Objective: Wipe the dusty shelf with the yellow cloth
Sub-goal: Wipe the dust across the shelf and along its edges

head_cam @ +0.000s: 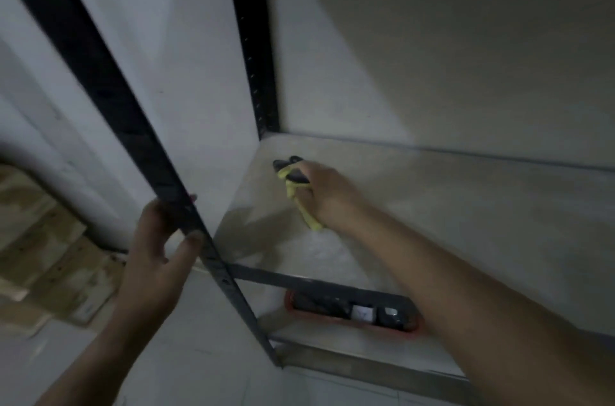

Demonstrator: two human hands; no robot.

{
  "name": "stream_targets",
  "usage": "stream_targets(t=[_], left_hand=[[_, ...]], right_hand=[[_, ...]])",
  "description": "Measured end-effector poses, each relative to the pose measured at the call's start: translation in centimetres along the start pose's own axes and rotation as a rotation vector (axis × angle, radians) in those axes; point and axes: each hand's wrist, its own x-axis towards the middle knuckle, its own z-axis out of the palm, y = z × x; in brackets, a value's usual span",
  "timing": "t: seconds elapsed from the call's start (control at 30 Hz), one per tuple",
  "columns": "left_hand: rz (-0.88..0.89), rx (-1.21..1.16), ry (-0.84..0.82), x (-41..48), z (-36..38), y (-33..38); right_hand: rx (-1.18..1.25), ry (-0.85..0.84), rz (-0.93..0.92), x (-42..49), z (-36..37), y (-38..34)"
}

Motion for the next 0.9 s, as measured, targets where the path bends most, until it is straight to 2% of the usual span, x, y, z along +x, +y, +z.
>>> stream_targets(t=[0.07, 0.17, 0.27, 0.33, 0.43, 0.53, 0.6, 0.63, 0.7, 0.77, 0.83, 0.9], left_hand=[[-0.010, -0.114, -0.003, 1.2, -0.1, 1.2], [0.081, -0.178, 0.015, 2.5, -0.3, 2.4], [0.154, -0.202, -0.020, 3.5, 0.6, 3.6], [0.185, -0.214, -0.022, 3.9, 1.2, 3.7], [0.217, -0.180, -0.014, 4.3, 1.2, 3.0], [0.224, -0.193, -0.027, 4.4, 1.0, 2.4], [0.195, -0.225, -0.032, 4.3, 1.1, 2.4], [0.192, -0.251, -0.037, 4.3, 1.2, 2.4], [0.208, -0.268, -0.047, 4.3, 1.5, 2.5], [0.213, -0.269, -0.047, 4.3, 1.6, 2.7], [0.226, -0.263, -0.043, 4.3, 1.8, 2.7], [0.238, -0.262, -0.042, 4.4, 1.7, 2.7]], right_hand=[[0.002, 0.089, 0.103, 0.5, -2.0, 1.9], [-0.177, 0.338, 0.366, 1.4, -6.4, 7.8], [-0.261, 0.310, 0.512, 2.5, -6.7, 10.0], [-0.237, 0.317, 0.433, 3.5, -4.5, 8.3], [-0.178, 0.268, 0.195, 5.9, 0.0, 3.1], [-0.084, 0.047, -0.034, 6.7, 3.2, -2.6], [-0.032, -0.126, -0.180, 5.9, 3.5, -4.0], [0.004, -0.156, -0.207, 5.4, 2.9, -3.9], [0.051, -0.023, -0.156, 5.6, 1.0, -2.4], [-0.021, 0.143, 0.005, 7.0, -1.1, 0.2], [-0.151, 0.140, 0.149, 8.3, -1.7, 1.9], [-0.171, 0.114, 0.137, 9.0, -0.5, 1.3]])
